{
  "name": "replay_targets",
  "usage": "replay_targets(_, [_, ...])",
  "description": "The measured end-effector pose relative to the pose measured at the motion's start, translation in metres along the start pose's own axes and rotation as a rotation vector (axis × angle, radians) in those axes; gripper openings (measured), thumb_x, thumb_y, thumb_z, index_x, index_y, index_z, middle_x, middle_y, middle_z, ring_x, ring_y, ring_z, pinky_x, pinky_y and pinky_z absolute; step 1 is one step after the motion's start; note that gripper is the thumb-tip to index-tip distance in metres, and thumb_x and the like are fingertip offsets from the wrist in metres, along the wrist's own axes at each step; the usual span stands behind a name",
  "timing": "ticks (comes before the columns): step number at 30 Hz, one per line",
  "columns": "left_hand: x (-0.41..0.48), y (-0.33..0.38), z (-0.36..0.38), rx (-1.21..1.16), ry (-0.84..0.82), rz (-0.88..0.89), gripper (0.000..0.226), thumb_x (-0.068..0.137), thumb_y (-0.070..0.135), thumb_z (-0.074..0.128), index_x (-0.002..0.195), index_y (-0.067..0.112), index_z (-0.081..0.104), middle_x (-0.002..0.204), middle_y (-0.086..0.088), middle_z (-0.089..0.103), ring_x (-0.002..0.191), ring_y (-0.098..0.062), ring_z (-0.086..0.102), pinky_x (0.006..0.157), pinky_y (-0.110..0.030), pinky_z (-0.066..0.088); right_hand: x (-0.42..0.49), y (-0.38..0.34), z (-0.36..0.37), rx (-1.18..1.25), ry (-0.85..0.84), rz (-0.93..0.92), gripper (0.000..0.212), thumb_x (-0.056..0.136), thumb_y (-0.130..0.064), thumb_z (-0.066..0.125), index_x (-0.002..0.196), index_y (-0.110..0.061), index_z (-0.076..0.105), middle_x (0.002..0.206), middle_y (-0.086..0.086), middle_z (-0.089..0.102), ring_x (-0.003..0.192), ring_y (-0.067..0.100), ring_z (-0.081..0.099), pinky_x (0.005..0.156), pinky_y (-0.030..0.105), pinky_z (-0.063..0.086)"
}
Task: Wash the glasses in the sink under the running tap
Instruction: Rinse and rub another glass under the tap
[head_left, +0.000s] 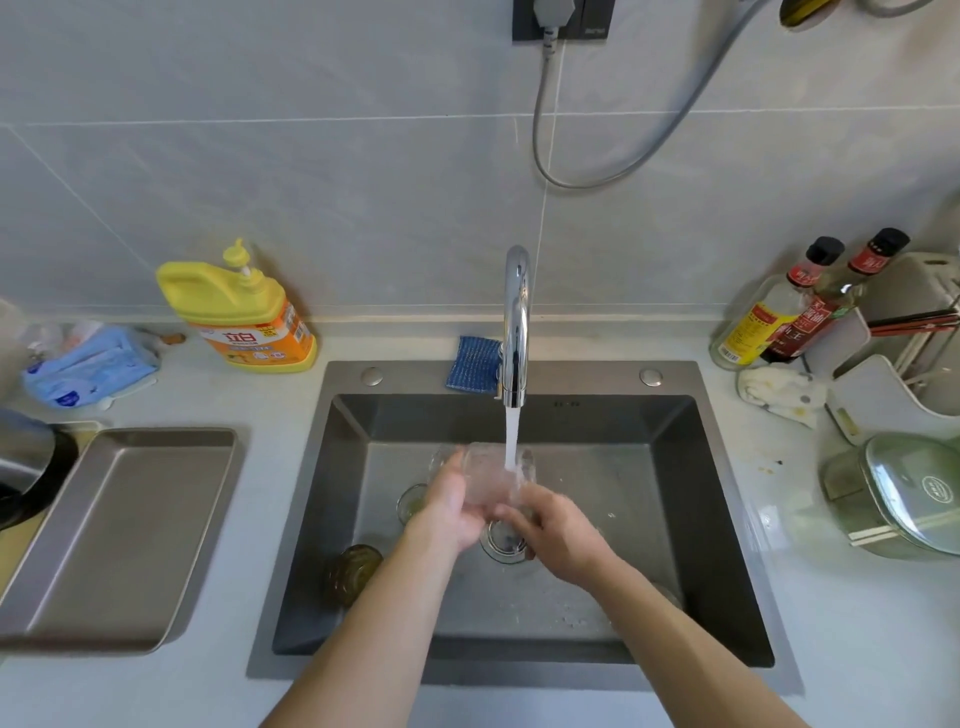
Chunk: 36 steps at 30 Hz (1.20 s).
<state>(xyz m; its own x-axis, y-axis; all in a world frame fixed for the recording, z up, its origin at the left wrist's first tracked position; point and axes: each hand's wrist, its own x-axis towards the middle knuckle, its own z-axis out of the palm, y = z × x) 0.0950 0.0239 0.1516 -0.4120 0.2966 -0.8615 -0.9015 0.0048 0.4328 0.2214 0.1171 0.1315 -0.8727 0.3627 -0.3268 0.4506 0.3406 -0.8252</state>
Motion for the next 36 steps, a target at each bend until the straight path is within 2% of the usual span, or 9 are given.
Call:
replay_targets(2, [0.000, -0.002, -0.001, 0.001, -0.018, -0.012, 0.036, 0.105, 0.039, 0.054, 0.108, 0.005, 0.066, 0.081, -0.018, 0.075, 0.075, -0.031, 0.070, 0.056, -0.037, 0.058, 0.001, -0.005, 0.001, -0.004, 0.047, -0.011, 0.025, 0.100, -0.046, 0.062, 0.083, -0.031, 0.072, 0.079, 0.003, 0.074, 0.066, 0.018, 0.067, 0.067, 0.040, 0.057])
replay_targets(6, [-0.002, -0.009, -0.001, -0.040, -0.053, -0.055, 0.059, 0.097, 0.053, 0.059, 0.113, -0.003, 0.072, 0.101, -0.024, 0.077, 0.095, -0.035, 0.074, 0.089, -0.047, 0.057, 0.005, -0.035, 0.000, 0.374, 0.104, 0.109, 0.028, 0.104, -0.032, 0.059, 0.097, -0.015, 0.080, 0.060, -0.012, 0.068, 0.051, 0.003, 0.056, 0.051, 0.021, 0.046])
replay_targets(9, [-0.002, -0.006, 0.002, 0.004, -0.025, -0.073, 0.049, 0.104, 0.046, 0.052, 0.115, 0.001, 0.068, 0.095, -0.020, 0.078, 0.083, -0.033, 0.075, 0.068, -0.040, 0.061, 0.002, -0.020, -0.005, 0.191, -0.046, 0.061, 0.034, 0.099, -0.044, 0.066, 0.089, -0.013, 0.074, 0.066, 0.014, 0.064, 0.050, 0.015, 0.051, 0.046, 0.033, 0.045])
replay_targets(12, [-0.006, -0.004, 0.004, 0.067, -0.051, -0.091, 0.041, 0.107, 0.038, 0.048, 0.107, 0.003, 0.070, 0.077, -0.014, 0.076, 0.059, -0.027, 0.072, 0.045, -0.028, 0.053, 0.002, 0.000, -0.005, -0.140, -0.019, -0.039, 0.033, 0.097, -0.041, 0.069, 0.071, -0.024, 0.058, 0.068, -0.004, 0.061, 0.063, 0.016, 0.053, 0.064, 0.040, 0.049])
replay_targets(19, [-0.008, -0.019, 0.007, -0.134, -0.127, -0.193, 0.042, 0.103, 0.039, 0.050, 0.096, 0.002, 0.071, 0.080, -0.016, 0.074, 0.062, -0.025, 0.072, 0.049, -0.025, 0.057, 0.007, -0.015, 0.001, -0.253, 0.516, -0.231, 0.032, 0.074, -0.054, 0.085, 0.074, -0.028, 0.067, 0.080, -0.015, 0.062, 0.069, 0.003, 0.057, 0.058, 0.023, 0.046])
replay_targets(24, [-0.012, -0.019, 0.007, -0.088, -0.112, -0.282, 0.052, 0.105, 0.042, 0.041, 0.105, 0.000, 0.072, 0.101, -0.019, 0.077, 0.084, -0.036, 0.077, 0.089, -0.035, 0.057, 0.003, -0.012, -0.005, 0.008, 0.337, -0.223, 0.087, 0.065, -0.056, 0.090, 0.138, -0.028, 0.052, 0.140, -0.013, 0.041, 0.123, 0.006, 0.052, 0.101, 0.022, 0.049])
replay_targets(30, [-0.013, -0.016, 0.005, 0.496, -0.116, -0.172, 0.040, 0.101, 0.038, 0.043, 0.086, 0.010, 0.067, 0.069, -0.010, 0.067, 0.053, -0.023, 0.067, 0.045, -0.023, 0.051, 0.004, -0.020, -0.004, 0.326, 0.159, -0.009, 0.073, 0.069, -0.061, 0.087, 0.129, -0.045, 0.049, 0.125, -0.018, 0.062, 0.118, 0.003, 0.061, 0.102, 0.038, 0.053])
replay_targets(32, [-0.010, -0.008, 0.004, 0.573, -0.067, -0.006, 0.045, 0.107, 0.039, 0.036, 0.097, 0.012, 0.070, 0.084, -0.012, 0.071, 0.077, -0.027, 0.072, 0.068, -0.036, 0.063, 0.007, -0.024, -0.007, 0.273, 0.195, 0.006, 0.062, 0.079, -0.057, 0.082, 0.126, -0.039, 0.047, 0.125, -0.016, 0.061, 0.114, 0.001, 0.060, 0.094, 0.029, 0.048])
replay_targets(36, [-0.022, 0.001, 0.016, 0.474, -0.210, 0.209, 0.053, 0.099, 0.070, 0.037, 0.121, 0.032, 0.066, 0.120, -0.004, 0.073, 0.121, -0.027, 0.065, 0.110, -0.055, 0.049, 0.011, -0.037, -0.009, 0.270, 0.137, 0.142, 0.060, 0.094, -0.065, 0.056, 0.135, -0.027, 0.033, 0.130, 0.004, 0.058, 0.100, 0.013, 0.065, 0.075, 0.028, 0.049])
